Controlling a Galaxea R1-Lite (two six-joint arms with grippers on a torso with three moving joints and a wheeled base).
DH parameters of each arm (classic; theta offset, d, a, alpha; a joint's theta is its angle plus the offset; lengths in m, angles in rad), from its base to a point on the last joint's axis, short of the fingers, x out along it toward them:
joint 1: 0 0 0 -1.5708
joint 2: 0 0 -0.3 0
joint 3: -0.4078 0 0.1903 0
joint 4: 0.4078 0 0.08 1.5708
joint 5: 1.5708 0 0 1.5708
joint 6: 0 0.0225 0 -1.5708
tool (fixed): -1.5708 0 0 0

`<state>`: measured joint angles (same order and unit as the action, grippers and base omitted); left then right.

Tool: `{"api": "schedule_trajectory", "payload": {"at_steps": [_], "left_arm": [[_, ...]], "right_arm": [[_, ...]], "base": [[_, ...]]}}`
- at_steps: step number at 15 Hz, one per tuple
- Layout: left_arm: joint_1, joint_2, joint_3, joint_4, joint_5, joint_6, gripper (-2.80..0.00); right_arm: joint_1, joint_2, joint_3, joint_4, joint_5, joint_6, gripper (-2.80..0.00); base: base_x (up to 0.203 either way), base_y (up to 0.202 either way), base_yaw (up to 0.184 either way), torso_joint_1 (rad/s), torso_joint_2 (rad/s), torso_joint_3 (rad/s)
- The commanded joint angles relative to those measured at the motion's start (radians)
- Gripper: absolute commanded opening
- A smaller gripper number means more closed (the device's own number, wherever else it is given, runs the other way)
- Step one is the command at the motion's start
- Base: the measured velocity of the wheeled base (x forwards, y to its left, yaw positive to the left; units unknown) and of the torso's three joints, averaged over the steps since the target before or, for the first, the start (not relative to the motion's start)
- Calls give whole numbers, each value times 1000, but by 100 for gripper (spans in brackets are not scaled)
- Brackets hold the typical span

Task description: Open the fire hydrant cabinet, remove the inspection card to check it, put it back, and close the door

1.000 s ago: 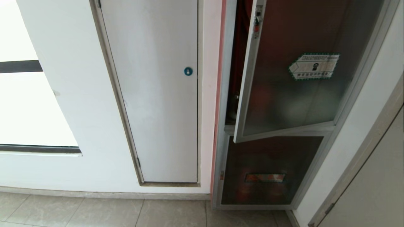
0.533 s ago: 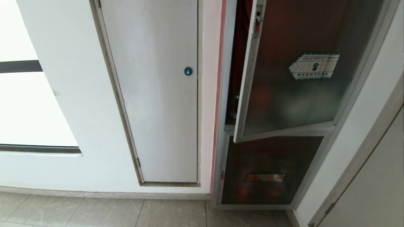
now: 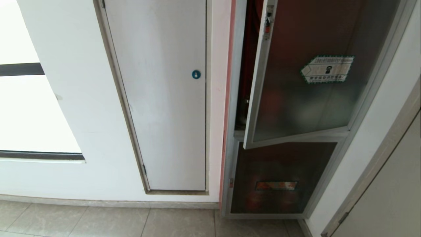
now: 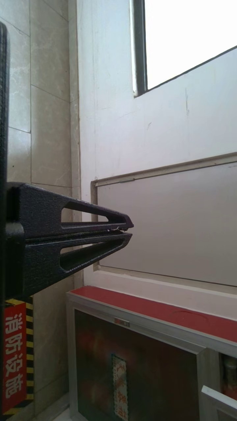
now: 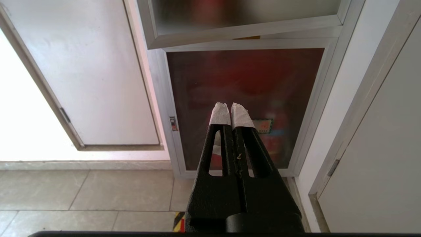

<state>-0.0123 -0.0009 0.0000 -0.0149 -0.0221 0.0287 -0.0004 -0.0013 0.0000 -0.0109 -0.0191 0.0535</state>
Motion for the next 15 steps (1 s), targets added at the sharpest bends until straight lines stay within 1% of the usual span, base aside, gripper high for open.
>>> {"api": "schedule_trajectory", "payload": {"at_steps": [1, 15], "left_arm": [[0, 1, 12, 0, 1, 0, -280], [0, 1, 12, 0, 1, 0, -280]], "right_arm": [[0, 1, 3, -1, -1, 5, -280], [0, 1, 3, 0, -1, 6, -280]], "base": [[0, 0, 0, 0, 0, 0], [0, 0, 0, 0, 0, 0]]}}
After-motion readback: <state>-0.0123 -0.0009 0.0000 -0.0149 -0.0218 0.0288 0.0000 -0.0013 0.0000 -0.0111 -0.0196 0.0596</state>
